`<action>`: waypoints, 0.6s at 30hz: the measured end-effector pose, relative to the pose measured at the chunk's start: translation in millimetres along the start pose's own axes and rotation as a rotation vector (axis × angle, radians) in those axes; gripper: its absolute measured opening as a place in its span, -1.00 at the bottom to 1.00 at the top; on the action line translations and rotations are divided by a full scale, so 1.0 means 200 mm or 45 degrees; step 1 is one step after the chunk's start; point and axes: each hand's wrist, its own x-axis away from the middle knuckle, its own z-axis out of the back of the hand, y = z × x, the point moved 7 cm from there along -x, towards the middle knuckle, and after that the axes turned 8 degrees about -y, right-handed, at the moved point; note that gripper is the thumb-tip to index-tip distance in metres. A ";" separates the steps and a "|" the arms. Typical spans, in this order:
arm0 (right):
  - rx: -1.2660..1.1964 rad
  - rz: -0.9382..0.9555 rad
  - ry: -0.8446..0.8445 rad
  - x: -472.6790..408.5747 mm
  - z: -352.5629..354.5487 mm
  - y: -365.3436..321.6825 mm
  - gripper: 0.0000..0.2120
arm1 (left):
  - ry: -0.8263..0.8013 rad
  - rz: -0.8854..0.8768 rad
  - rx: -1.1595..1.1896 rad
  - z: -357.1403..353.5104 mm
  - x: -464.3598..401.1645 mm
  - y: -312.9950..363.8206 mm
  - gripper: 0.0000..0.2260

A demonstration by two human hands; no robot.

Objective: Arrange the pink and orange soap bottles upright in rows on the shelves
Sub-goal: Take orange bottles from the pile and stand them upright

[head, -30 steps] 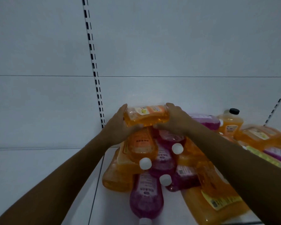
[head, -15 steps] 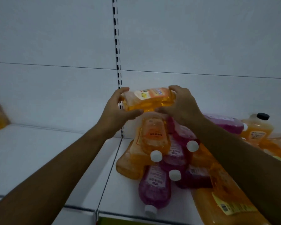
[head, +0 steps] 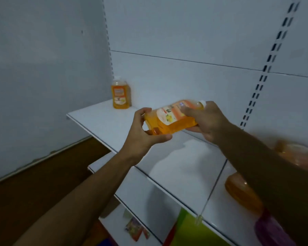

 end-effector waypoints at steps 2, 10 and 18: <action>0.047 0.042 -0.069 -0.09 -0.23 0.00 -0.20 | 0.062 0.110 0.084 0.20 0.00 -0.07 -0.37; 0.459 0.297 -0.205 -0.50 -1.01 -0.07 -0.29 | 0.150 0.234 -0.325 1.01 -0.21 -0.28 -0.54; 0.827 0.552 -0.286 -0.88 -1.46 -0.13 -0.26 | 0.271 0.251 -0.720 1.52 -0.53 -0.41 -0.50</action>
